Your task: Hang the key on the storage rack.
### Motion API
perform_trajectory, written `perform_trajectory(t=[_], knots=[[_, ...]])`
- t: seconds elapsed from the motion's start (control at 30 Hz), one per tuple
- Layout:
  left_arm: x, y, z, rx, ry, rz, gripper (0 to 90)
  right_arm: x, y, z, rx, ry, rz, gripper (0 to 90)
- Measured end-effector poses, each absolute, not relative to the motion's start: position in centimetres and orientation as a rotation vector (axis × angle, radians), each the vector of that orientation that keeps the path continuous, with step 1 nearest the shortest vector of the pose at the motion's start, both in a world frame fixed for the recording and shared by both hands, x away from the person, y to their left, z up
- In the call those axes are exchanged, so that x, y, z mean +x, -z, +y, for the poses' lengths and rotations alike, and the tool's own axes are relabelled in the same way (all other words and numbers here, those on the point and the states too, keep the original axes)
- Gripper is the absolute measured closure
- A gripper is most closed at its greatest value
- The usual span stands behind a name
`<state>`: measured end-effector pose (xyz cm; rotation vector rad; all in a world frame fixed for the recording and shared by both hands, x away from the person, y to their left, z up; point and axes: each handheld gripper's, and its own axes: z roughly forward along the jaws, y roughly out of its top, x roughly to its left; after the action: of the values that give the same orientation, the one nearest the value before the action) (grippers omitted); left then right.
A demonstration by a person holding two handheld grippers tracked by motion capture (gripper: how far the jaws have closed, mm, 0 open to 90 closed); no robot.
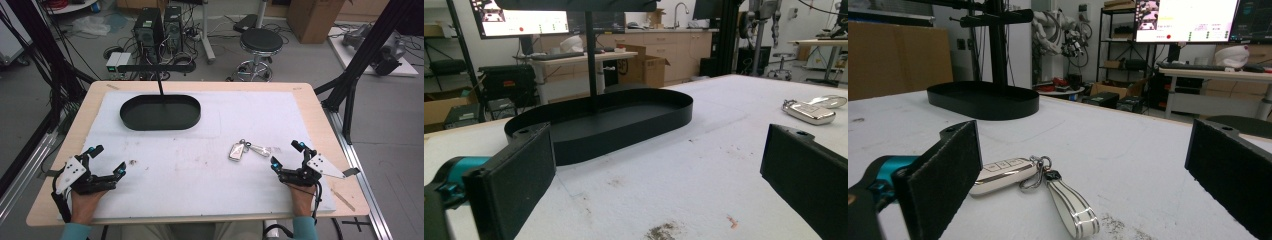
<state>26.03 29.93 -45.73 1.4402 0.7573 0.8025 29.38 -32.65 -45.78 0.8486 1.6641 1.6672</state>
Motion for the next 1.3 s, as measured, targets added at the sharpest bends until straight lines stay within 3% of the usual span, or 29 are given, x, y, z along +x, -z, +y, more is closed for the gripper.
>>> perform_trajectory(t=[0.77, 1.3], knots=[[26.0, 45.7, 30.0, 1.434, -0.800, 0.759, 1.7, 29.6, 45.6, -32.6, 0.852, -1.645, 1.688, 1.0], [26.0, 45.8, 30.2, 1.420, -0.795, 0.756, 1.7, 31.9, 40.7, -32.8, 0.784, -1.585, 1.962, 1.1]])
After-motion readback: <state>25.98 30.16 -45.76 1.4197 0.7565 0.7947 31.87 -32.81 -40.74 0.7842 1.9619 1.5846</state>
